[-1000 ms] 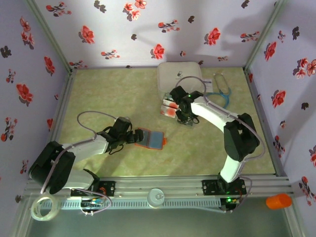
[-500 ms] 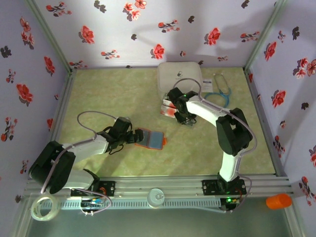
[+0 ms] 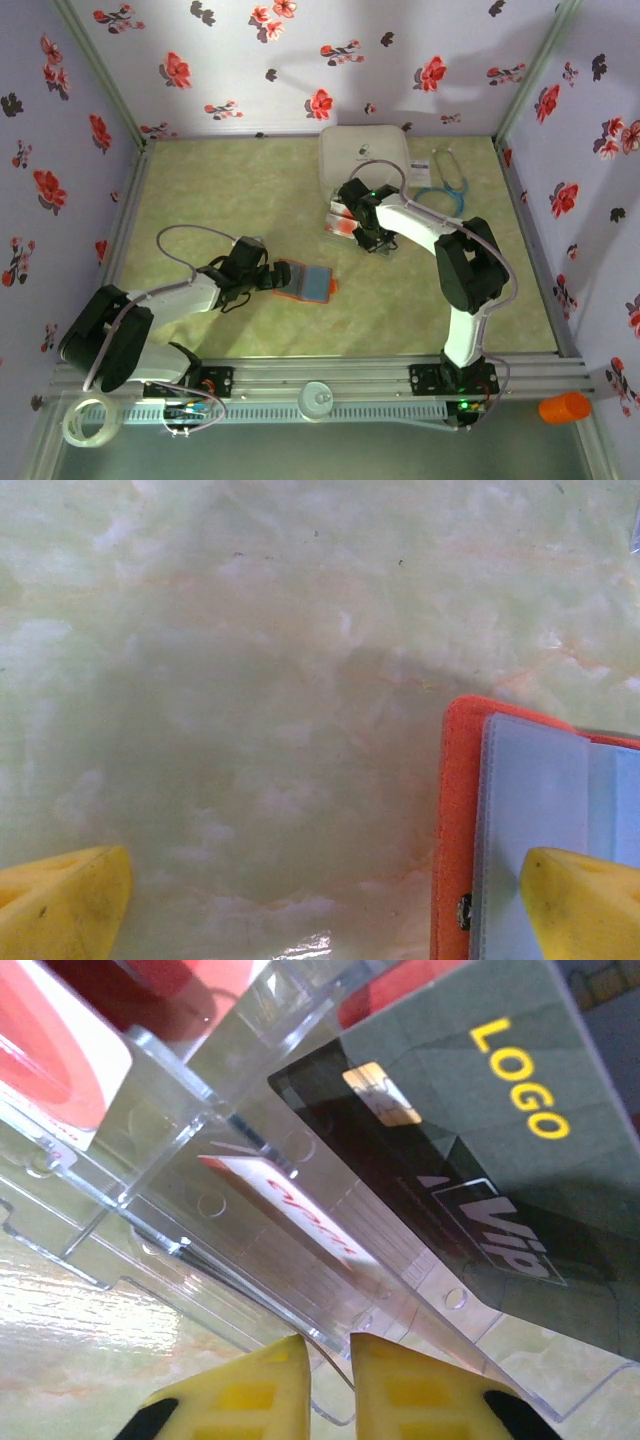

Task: Put the credit cards into the card holder
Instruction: Pick up the credit card from the storage box, then rotate the card holder at the center of the table.

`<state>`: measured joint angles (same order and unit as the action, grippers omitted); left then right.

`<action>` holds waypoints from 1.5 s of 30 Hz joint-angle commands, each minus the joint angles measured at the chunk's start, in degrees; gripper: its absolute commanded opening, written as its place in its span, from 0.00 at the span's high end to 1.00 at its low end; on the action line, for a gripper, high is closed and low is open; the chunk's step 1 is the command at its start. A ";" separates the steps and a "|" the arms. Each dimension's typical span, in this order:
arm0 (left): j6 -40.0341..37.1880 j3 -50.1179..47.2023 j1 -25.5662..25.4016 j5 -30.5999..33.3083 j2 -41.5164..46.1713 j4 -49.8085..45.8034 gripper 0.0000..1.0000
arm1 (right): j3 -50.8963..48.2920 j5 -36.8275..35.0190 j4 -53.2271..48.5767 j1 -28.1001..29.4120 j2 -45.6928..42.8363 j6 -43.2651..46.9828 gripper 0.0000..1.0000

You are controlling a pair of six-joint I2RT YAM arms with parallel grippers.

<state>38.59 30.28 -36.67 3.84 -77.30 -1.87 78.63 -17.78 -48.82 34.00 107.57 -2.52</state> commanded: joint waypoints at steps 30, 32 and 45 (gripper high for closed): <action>-0.73 -0.73 -0.59 2.01 -0.02 -2.34 0.00 | 0.64 12.86 1.26 5.56 -13.78 0.22 1.00; -0.41 -0.93 -0.93 1.99 0.59 -2.48 0.00 | -1.86 16.98 5.03 5.47 -15.50 -4.60 1.00; 1.73 -3.39 -3.21 2.32 4.48 -3.37 0.08 | -23.99 34.05 36.19 5.98 -23.17 -31.85 1.00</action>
<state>39.05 28.40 -38.94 5.06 -74.04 -3.92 57.28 11.81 -22.52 39.66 86.37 -25.89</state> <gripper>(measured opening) 0.932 0.063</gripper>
